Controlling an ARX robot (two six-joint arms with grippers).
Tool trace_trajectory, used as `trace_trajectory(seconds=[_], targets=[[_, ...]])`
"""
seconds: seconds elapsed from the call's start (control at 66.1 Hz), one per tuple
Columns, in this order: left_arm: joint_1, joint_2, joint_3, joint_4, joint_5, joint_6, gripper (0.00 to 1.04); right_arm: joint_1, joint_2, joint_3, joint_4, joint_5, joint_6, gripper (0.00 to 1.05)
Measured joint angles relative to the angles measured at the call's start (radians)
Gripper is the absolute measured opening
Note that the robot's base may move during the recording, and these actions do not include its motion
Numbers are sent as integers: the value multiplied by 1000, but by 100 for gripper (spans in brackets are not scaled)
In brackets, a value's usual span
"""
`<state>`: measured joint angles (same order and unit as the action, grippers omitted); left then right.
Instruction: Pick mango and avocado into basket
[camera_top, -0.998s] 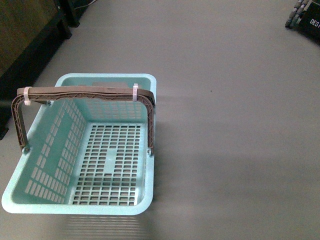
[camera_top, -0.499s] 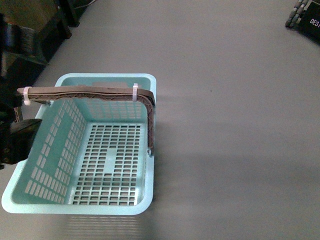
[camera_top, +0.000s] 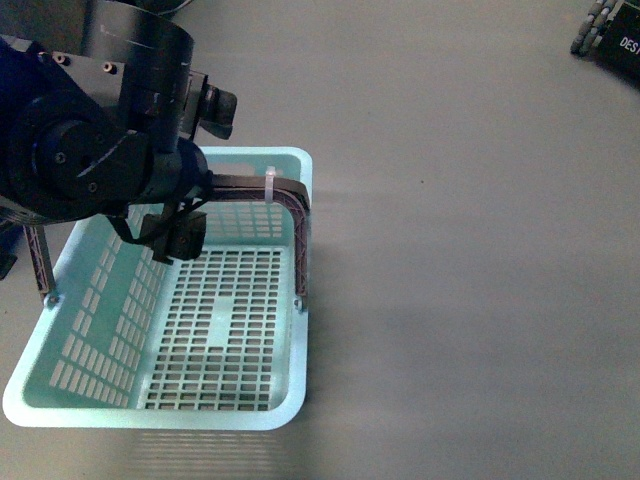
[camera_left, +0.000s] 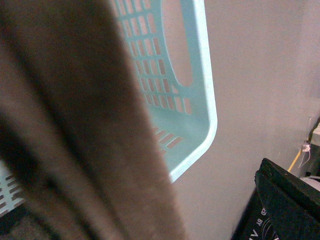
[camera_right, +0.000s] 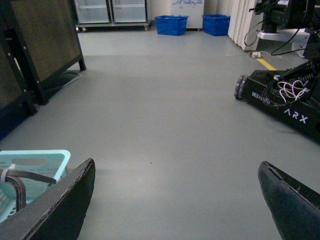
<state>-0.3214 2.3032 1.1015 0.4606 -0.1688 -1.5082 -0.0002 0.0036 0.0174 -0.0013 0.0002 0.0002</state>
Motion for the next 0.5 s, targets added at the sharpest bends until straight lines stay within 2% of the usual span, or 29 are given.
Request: trace_trajectory(seconds=[0.045, 0.393, 0.454, 0.499], targets=[[-1, 10, 16, -2, -3, 4, 95, 0, 0, 0, 0, 0, 0, 96], [21, 56, 50, -11, -13, -41, 35, 0, 0, 0, 0, 0, 0, 96], [22, 56, 63, -35, -11, -53, 29, 0, 0, 0, 0, 0, 0, 96], [23, 56, 64, -42, -13, -55, 28, 0, 0, 0, 0, 0, 0, 96]])
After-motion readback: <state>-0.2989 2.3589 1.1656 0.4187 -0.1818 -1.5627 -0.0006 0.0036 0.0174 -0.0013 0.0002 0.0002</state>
